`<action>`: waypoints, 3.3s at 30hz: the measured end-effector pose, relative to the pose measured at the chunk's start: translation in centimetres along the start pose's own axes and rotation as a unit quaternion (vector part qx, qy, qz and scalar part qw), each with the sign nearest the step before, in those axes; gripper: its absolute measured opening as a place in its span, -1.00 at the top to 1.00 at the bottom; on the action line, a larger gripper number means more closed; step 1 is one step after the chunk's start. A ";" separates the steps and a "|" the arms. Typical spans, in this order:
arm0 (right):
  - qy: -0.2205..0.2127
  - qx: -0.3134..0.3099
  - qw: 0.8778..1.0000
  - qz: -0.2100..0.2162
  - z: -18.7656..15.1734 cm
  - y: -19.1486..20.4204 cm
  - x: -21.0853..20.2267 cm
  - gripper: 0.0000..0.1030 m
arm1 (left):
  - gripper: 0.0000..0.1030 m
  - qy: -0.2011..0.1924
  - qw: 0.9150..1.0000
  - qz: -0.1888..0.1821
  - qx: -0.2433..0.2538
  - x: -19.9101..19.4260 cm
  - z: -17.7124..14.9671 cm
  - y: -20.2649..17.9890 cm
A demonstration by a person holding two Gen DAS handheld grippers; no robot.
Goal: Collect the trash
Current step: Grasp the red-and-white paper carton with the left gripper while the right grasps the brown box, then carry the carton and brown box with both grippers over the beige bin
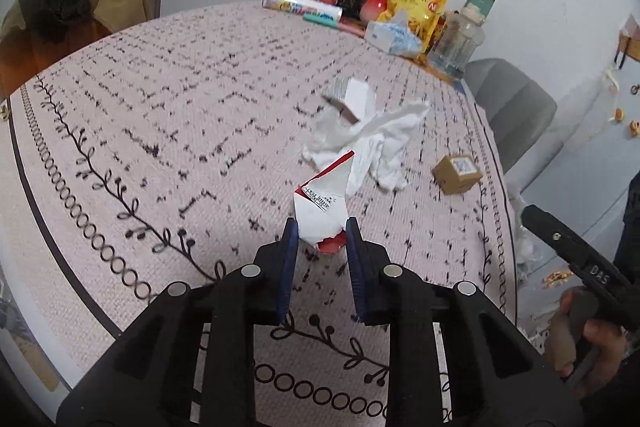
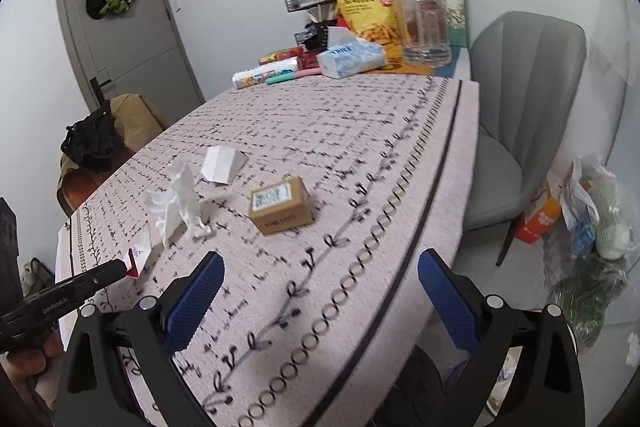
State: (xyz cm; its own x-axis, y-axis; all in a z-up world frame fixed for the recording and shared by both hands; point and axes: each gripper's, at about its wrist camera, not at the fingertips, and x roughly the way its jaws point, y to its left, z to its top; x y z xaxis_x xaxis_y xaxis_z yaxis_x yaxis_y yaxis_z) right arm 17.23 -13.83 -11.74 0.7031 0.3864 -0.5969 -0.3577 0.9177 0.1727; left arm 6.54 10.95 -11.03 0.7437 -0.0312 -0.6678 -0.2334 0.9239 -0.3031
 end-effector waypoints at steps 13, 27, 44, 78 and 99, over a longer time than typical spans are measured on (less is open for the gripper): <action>0.055 -0.030 0.998 0.016 2.4 2.4 6.1 -0.45 | 0.54 -0.026 0.999 0.009 -0.024 -0.3 2.7 1.5; 0.078 -0.060 0.995 0.033 3.3 3.6 6.8 0.09 | 0.54 -0.035 0.999 0.003 -0.021 -0.3 3.9 0.8; 0.020 0.009 1.000 0.010 1.5 -4.2 -2.0 0.09 | 0.54 -0.038 0.997 -0.043 0.047 -0.7 4.5 -7.6; 0.040 0.170 0.978 -0.113 -7.5 -25.9 -7.6 0.08 | 0.54 0.086 0.959 -0.143 0.227 8.4 -1.1 -33.1; 0.018 0.236 0.965 -0.117 -10.5 -32.9 -6.9 -0.26 | 0.54 0.178 0.941 -0.146 0.249 15.2 -5.7 -37.6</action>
State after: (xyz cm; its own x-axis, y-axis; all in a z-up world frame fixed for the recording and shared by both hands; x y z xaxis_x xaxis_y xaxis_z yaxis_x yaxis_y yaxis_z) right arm 17.73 -47.70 -21.54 0.7062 0.1680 -0.6877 0.1332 0.9225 0.3622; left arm 23.07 -26.46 -13.62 0.4536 -0.3554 -0.8173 0.3359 0.9176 -0.2126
